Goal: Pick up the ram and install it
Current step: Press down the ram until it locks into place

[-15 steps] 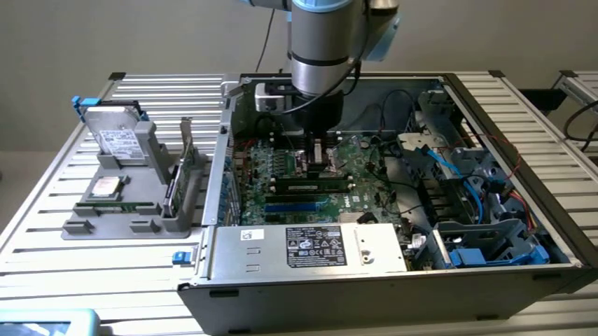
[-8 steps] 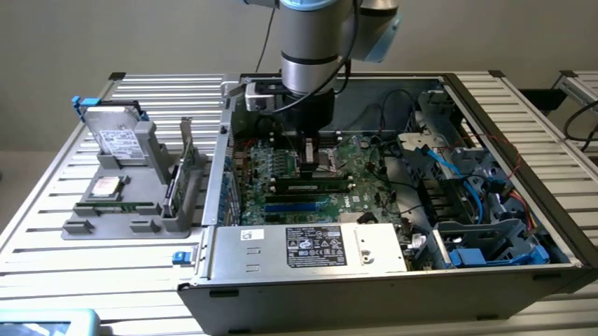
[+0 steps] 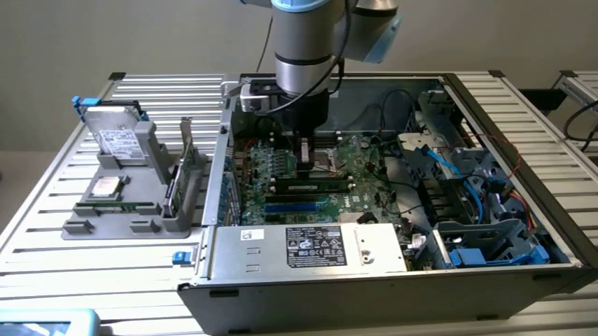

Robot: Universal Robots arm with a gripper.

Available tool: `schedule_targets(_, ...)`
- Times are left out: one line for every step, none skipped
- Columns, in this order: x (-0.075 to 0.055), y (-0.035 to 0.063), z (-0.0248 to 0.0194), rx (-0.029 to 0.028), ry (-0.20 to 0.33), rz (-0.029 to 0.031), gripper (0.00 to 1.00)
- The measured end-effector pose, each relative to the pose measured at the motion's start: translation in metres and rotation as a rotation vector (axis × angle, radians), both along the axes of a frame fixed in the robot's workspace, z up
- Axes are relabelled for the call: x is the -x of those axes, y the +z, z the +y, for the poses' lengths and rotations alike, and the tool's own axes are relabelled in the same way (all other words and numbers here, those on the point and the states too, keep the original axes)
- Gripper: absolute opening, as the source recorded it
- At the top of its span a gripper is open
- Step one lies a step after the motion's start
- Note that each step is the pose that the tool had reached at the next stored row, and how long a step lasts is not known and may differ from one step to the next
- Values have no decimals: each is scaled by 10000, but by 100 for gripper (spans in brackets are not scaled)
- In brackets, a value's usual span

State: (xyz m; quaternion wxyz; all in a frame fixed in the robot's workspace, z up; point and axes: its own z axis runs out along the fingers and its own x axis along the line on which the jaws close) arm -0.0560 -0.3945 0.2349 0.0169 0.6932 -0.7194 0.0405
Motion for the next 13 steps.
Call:
schedule_targets(14, 0, -1, 3, 0, -11, 11)
schedule_targets(20, -1, -3, 0, 0, -24, 11)
schedule_targets(26, -2, -6, 1, 0, -36, 11)
schedule_targets(27, -5, -10, 1, 1, -43, 11)
schedule_targets(29, -12, -10, -2, 0, -59, 11)
schedule_targets(33, -20, -10, 1, -1, -69, 11)
schedule_targets(38, -26, -11, 1, -1, -72, 11)
schedule_targets(44, -31, -11, 3, -1, -72, 11)
schedule_targets(48, -33, -11, 3, -2, -72, 11)
schedule_targets(50, -36, -11, 2, -2, -73, 11)
schedule_targets(50, -38, -11, 3, -1, -72, 11)
schedule_targets(51, -40, -11, 3, -2, -73, 11)
schedule_targets(51, -43, -12, 1, -4, -74, 11)
